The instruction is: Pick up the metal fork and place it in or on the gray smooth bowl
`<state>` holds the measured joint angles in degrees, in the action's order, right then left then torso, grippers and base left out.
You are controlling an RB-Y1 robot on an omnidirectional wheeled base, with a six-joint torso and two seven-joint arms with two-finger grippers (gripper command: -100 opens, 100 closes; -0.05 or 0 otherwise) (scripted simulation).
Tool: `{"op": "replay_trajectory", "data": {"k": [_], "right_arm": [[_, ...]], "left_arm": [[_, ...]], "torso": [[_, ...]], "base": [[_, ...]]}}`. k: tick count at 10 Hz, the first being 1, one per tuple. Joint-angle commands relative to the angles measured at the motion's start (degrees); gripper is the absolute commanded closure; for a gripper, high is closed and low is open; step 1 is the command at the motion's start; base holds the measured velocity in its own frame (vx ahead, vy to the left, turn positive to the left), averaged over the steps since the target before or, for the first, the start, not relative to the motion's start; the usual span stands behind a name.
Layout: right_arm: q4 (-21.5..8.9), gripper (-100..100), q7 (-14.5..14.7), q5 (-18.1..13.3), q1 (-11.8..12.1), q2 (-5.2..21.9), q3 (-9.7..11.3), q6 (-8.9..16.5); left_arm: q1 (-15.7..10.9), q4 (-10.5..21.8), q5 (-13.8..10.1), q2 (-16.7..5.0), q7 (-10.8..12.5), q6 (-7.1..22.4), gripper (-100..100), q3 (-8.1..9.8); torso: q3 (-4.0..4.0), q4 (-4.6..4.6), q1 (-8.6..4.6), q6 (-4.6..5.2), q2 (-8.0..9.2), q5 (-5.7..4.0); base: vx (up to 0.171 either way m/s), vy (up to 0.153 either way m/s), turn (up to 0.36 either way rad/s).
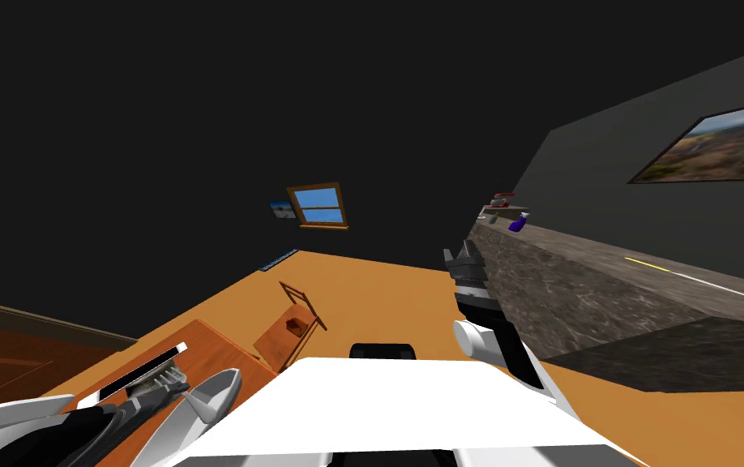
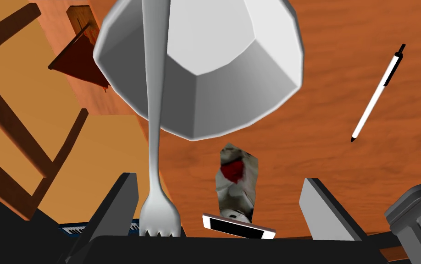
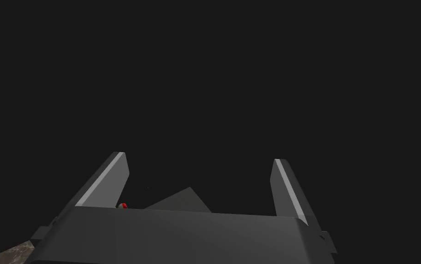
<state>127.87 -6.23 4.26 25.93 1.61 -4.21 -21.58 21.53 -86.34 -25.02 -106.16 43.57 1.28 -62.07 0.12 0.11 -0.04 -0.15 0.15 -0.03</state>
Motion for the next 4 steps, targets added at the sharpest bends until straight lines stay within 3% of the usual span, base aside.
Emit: {"op": "replay_trajectory", "data": {"k": [1,4], "right_arm": [[0.0,0,0.0,0.0,0.0,0.0,0.0,0.0],[0.0,0,0.0,0.0,0.0,0.0,0.0,0.0]], "left_arm": [[0.0,0.0,0.0,0.0,0.0,0.0,0,0.0],[0.0,0.0,0.0,0.0,0.0,0.0,0,0.0]], "torso": [[0.0,0.0,0.0,0.0,0.0,0.0],[-0.01,-0.01,0.0,0.0,-0.02,0.0]], "base": [[0.0,0.0,0.0],[0.0,0.0,0.0]]}}
